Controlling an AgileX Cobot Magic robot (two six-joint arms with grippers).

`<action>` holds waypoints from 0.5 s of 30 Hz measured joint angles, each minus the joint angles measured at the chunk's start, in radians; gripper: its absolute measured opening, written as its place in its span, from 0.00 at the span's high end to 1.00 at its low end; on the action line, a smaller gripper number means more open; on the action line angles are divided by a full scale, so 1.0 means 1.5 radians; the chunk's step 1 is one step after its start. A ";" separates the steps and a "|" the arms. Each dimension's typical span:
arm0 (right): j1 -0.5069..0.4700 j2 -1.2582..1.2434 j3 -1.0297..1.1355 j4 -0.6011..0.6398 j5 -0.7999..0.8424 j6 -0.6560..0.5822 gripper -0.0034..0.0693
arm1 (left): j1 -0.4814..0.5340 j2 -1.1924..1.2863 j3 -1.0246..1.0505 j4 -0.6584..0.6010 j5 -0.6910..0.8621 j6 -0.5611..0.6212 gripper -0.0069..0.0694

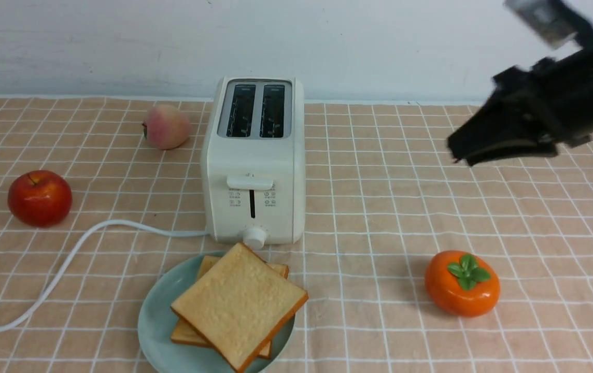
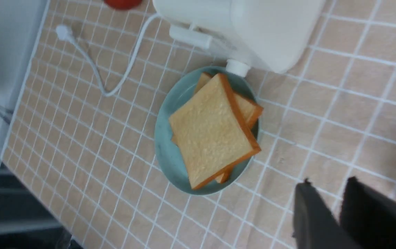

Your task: Take toasted bread from bread machine on light coffee tablecloth place on plate.

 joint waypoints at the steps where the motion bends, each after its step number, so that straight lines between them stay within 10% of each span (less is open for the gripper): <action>1: -0.016 -0.041 0.009 -0.025 -0.006 0.019 0.91 | 0.000 0.000 0.008 -0.005 -0.022 0.000 0.93; 9: -0.056 -0.437 0.223 -0.264 -0.215 0.079 0.97 | 0.000 0.000 0.104 -0.023 -0.166 -0.001 0.93; 15: -0.056 -0.721 0.519 -0.261 -0.543 0.137 0.96 | 0.000 0.000 0.144 -0.024 -0.226 -0.002 0.93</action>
